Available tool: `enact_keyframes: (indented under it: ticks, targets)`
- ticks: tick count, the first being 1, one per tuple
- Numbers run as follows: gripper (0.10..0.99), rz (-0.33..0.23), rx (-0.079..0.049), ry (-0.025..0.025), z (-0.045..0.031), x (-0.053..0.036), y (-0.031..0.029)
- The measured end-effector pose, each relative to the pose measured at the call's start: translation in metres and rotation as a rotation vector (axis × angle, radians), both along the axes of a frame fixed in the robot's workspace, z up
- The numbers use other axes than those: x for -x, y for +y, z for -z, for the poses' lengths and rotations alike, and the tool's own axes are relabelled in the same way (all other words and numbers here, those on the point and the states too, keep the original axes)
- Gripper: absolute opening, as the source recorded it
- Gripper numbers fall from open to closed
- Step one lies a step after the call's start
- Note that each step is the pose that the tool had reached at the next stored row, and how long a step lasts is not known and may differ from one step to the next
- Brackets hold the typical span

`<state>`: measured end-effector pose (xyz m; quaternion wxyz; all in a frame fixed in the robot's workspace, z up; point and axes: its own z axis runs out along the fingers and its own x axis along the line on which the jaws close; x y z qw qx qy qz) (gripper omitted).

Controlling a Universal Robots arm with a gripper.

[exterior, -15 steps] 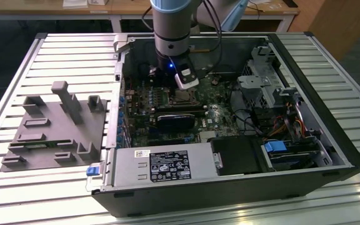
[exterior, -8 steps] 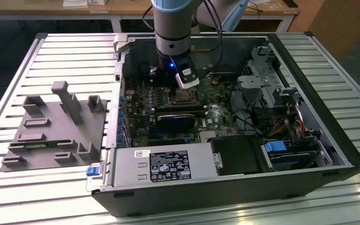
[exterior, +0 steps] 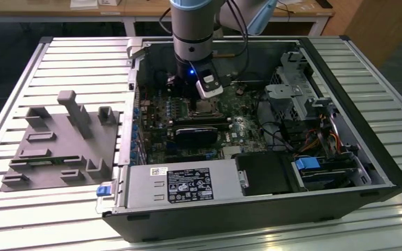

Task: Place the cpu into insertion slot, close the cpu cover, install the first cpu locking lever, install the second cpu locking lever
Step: 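Close the cpu cover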

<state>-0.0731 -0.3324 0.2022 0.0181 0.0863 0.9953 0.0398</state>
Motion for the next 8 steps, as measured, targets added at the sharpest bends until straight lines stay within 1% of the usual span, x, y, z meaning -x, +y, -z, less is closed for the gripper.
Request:
enact_keyframes:
  ticks: [1, 2, 8]
  targets:
    - [0.102, 0.000, 0.004, -0.0001, 0.0002, 0.0000, 0.0001]
    - [0.102, 0.000, 0.006, -0.0001, 0.0004, 0.0000, 0.0003]
    - [0.102, 0.000, 0.006, -0.0002, 0.0009, 0.0018, 0.0012]
